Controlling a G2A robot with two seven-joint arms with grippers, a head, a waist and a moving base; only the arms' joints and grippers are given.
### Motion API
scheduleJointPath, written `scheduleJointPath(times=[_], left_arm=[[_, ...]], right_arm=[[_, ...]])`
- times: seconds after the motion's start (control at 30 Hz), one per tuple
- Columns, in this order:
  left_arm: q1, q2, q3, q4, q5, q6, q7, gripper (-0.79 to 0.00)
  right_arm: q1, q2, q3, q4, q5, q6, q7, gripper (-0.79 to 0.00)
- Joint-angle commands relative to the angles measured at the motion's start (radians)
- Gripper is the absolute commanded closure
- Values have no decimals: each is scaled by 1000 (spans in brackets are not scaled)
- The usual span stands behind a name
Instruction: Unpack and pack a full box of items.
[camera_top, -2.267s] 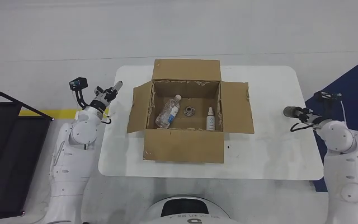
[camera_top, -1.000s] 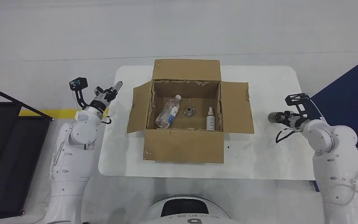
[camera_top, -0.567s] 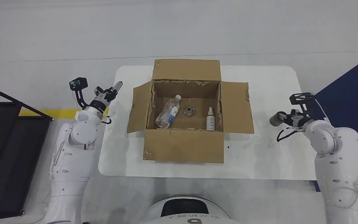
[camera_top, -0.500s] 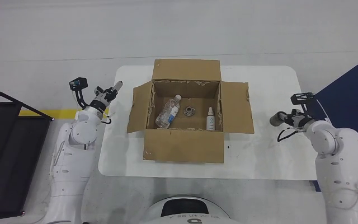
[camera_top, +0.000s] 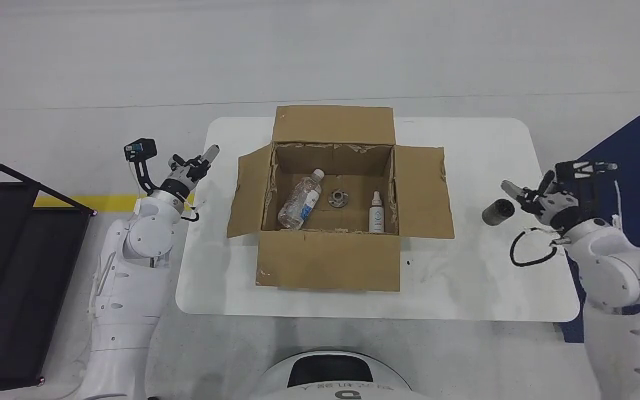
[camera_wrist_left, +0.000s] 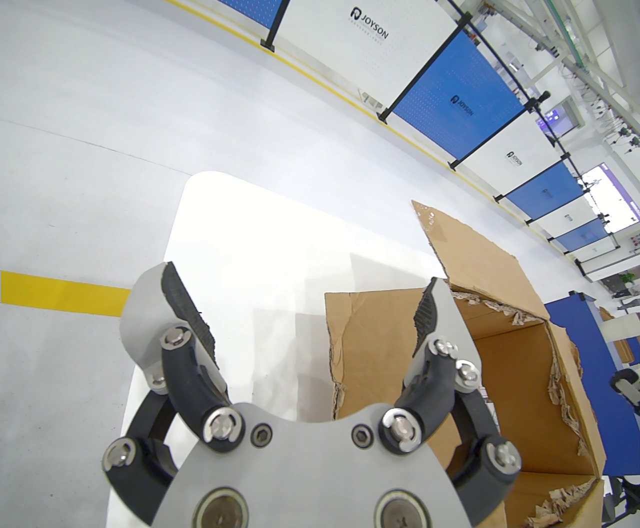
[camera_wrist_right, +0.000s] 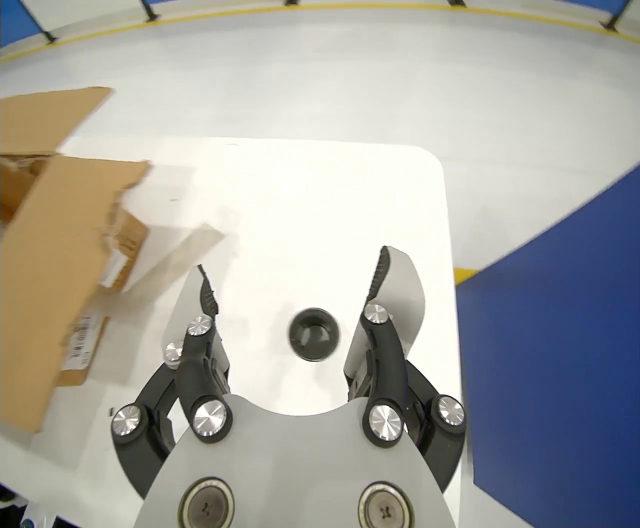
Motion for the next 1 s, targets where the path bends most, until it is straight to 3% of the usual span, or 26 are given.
scheduleJointPath(times=[0.0,0.13,0.57,0.67,0.77,0.87,0.97], left_arm=[[0,0,0,0,0,0,0,-785],[0,0,0,0,0,0,0,-785],[0,0,0,0,0,0,0,-785],[0,0,0,0,0,0,0,-785],[0,0,0,0,0,0,0,-785],[0,0,0,0,0,0,0,-785],[0,0,0,0,0,0,0,-785]], right_arm=[[-24,-4,-15,-52,16,1,-19,-785],[-60,-14,-54,-136,104,29,-52,-785],[-60,-14,-54,-136,104,29,-52,-785],[-34,-11,-79,-193,115,-85,-98,-785],[27,-5,-146,-252,64,-163,-57,-785],[131,1,-278,-285,69,-273,6,-785],[287,3,-447,-215,115,-378,96,-785]])
